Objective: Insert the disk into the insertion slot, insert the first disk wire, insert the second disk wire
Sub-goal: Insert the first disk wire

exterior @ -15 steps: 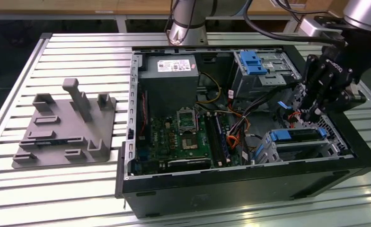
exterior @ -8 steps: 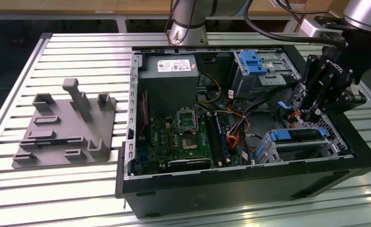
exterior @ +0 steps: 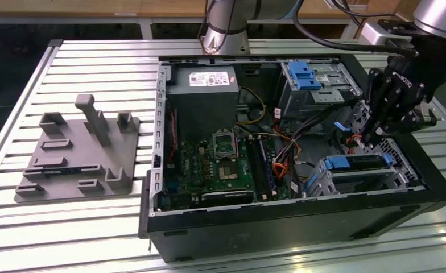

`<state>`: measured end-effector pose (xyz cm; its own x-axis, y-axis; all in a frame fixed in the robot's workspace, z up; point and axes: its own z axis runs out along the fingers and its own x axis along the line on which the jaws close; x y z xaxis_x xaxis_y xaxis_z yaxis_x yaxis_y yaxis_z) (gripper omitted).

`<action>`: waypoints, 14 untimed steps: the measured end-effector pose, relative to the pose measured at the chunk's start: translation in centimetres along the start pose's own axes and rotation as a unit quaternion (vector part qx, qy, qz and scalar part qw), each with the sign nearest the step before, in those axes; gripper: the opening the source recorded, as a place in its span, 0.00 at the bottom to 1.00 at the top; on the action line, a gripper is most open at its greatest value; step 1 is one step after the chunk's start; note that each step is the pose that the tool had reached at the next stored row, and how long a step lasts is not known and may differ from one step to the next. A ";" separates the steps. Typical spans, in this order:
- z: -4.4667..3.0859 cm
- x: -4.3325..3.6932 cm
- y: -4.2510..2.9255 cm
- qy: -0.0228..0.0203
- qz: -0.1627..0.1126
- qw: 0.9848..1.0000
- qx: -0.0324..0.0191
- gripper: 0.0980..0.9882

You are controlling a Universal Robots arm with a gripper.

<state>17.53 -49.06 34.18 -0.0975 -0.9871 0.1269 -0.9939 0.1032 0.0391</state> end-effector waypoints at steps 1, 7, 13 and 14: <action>0.00 0.00 0.00 0.000 0.000 1.000 0.000 0.18; 0.00 0.01 0.00 0.000 0.000 1.000 0.000 0.15; 0.00 0.02 0.00 0.000 0.000 1.000 0.000 0.08; 0.01 0.02 0.00 0.000 0.000 1.000 0.000 0.08</action>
<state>17.52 -49.08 34.18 -0.0980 -0.9871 0.1269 -0.9938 0.1037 0.0392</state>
